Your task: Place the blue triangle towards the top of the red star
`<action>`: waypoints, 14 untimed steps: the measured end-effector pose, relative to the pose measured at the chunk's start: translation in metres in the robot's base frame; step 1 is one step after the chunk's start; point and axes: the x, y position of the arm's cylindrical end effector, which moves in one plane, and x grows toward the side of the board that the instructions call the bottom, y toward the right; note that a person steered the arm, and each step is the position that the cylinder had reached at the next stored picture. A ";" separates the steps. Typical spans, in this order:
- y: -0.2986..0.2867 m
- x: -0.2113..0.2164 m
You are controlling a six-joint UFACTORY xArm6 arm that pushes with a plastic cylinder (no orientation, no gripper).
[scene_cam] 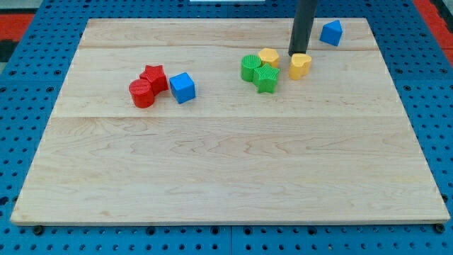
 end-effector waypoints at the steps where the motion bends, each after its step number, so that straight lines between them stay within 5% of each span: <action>1: 0.018 -0.007; 3: 0.085 0.009; 8: -0.031 0.011; 12: 0.176 -0.021; 13: 0.190 -0.065; 14: 0.124 -0.093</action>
